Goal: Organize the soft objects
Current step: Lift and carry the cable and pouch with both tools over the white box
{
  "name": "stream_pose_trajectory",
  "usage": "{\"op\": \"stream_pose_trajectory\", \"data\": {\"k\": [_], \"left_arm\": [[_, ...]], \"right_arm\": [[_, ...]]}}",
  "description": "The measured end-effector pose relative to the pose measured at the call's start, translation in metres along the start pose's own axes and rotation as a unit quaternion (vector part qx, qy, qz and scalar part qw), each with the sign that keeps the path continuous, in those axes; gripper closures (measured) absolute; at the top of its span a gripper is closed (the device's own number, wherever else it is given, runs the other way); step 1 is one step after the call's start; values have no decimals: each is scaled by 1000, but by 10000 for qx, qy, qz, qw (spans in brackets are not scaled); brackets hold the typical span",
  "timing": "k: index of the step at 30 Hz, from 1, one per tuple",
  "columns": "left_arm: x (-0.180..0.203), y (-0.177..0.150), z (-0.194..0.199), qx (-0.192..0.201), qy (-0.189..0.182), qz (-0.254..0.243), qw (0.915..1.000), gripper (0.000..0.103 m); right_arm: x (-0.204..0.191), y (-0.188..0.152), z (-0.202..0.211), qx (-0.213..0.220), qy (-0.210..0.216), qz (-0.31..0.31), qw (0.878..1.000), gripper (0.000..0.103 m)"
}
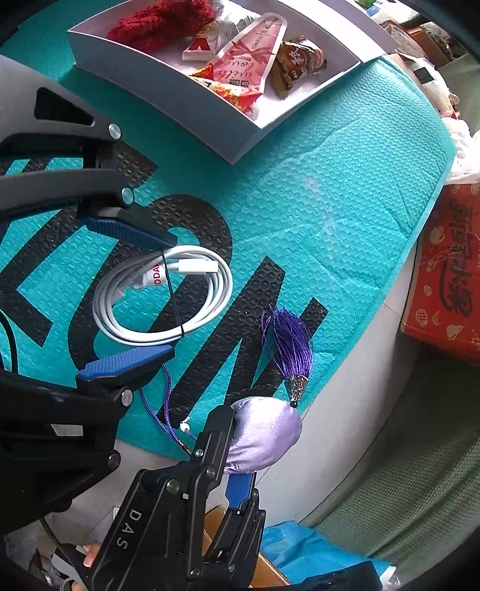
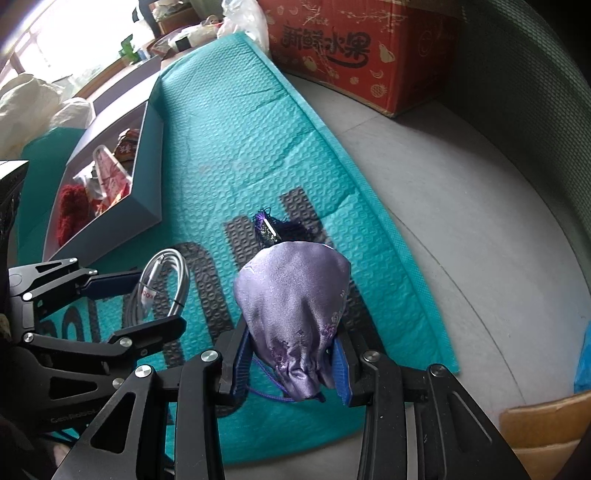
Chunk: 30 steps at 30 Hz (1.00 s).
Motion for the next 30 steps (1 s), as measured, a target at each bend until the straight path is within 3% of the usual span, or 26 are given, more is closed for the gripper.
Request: {"op": "stream_pose_trajectory", "data": {"k": [15,30], "left_arm": [[-39,-38,55,109,250,551,9981,51],[-81,-73,102,357,604,1170,9907,51]], "right_arm": [[-71,0,8,-44,573,612,9965,67],[-144,-14,17,-158,1163,1336,9841,67]]}}
Point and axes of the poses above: each gripper's, at about its wrist camera, not at the fingertips, and z roughly against the way its jaws point, x to its right, y to its top, the point moved 8 cm from there along -z, roughly the way its jaws point, and after that the axes turned 11 degrees about x, right-handed, at the moved point
